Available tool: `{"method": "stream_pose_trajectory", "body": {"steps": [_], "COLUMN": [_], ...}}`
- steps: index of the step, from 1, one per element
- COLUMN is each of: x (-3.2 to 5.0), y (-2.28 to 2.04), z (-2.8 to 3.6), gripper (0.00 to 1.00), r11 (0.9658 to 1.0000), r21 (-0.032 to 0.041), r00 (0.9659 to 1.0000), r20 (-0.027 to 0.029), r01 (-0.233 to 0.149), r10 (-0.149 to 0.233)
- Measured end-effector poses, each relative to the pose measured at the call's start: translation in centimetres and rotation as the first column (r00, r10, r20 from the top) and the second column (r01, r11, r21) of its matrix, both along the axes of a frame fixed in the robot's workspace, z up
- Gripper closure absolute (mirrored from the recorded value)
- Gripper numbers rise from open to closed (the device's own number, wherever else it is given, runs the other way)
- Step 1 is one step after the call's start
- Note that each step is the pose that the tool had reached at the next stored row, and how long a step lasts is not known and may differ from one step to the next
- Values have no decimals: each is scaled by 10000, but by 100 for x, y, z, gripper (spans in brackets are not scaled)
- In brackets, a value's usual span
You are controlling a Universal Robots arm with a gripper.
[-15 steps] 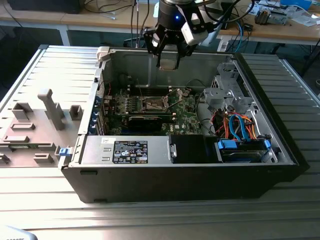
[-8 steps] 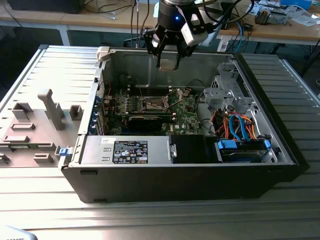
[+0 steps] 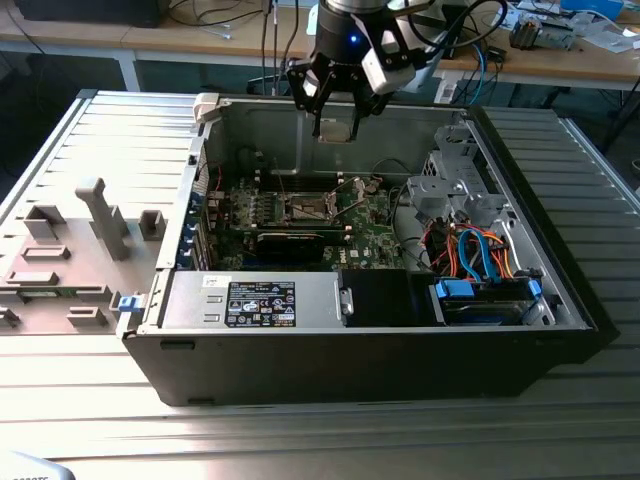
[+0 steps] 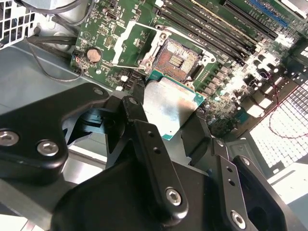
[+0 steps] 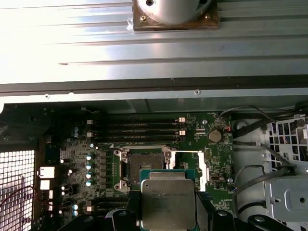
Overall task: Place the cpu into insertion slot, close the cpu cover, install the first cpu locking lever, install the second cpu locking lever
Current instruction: 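Place the cpu into insertion slot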
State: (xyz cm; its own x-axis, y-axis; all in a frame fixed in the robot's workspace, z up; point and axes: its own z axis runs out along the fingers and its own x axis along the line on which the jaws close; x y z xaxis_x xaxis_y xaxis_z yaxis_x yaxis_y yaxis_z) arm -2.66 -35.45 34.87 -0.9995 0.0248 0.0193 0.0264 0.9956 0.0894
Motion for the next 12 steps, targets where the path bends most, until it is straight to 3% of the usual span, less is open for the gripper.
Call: {"method": "stream_pose_trajectory", "body": {"steps": [12], "x": [0], "y": [0], "z": [-23], "gripper": [46], "r11": [10000], "r21": [-1], "r00": [10000], "r20": [0], "r01": [-1], "r10": [1]}}
